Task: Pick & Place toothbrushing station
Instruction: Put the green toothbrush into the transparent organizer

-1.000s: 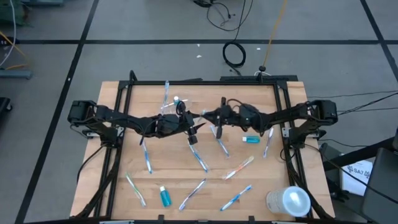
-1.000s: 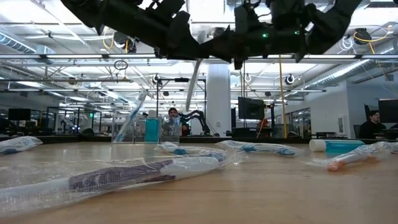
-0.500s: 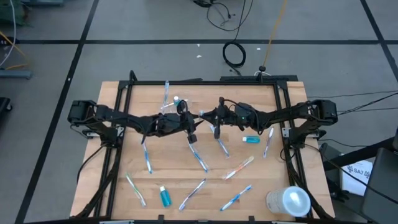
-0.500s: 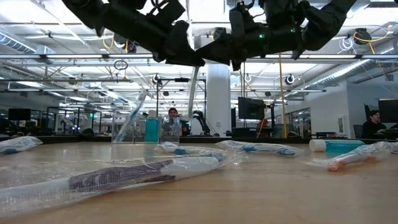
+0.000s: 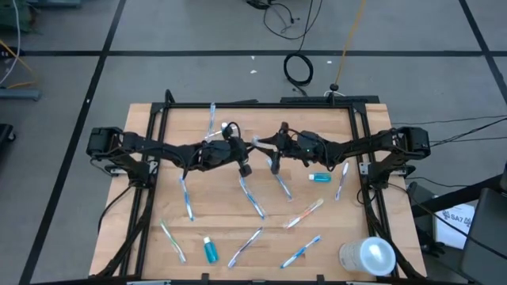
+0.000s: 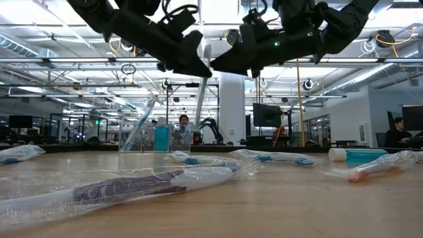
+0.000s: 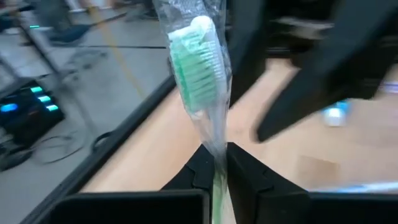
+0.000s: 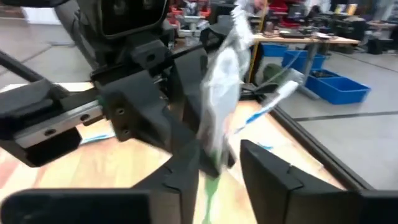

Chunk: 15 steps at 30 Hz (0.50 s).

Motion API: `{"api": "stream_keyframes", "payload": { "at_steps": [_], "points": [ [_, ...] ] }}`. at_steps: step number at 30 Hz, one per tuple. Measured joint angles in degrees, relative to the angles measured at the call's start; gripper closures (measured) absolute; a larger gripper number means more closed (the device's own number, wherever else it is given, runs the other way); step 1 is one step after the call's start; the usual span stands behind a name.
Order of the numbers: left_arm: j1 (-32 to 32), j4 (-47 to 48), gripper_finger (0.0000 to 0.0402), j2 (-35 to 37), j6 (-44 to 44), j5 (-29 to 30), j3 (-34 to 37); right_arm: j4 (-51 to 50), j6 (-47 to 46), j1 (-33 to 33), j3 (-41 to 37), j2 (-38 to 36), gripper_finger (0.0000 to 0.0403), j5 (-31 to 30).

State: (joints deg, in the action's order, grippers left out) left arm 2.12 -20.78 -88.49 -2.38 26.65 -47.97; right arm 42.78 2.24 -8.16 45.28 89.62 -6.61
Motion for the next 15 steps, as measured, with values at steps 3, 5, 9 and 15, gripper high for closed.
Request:
{"api": "stream_keyframes", "payload": {
  "at_steps": [3,5,9,15],
  "points": [
    [0.8,0.3,0.0392,0.2,-0.5,4.5,0.0,0.0,0.0,0.0,0.0,0.0,0.0258,-4.4],
    [1.8,0.1,0.0388,0.5,-0.7,7.2,0.0,-0.1,0.5,0.0,0.0,0.0,0.0246,-7.5],
    [5.4,-0.6,0.0384,2.5,-1.3,10.3,0.0,-3.1,2.0,0.0,0.0,0.0,0.0228,-10.2],
    [13.2,-6.6,0.0391,3.2,2.6,9.4,0.0,-3.8,1.8,-0.1,0.0,0.0,0.0214,-10.1]
  ]
}}
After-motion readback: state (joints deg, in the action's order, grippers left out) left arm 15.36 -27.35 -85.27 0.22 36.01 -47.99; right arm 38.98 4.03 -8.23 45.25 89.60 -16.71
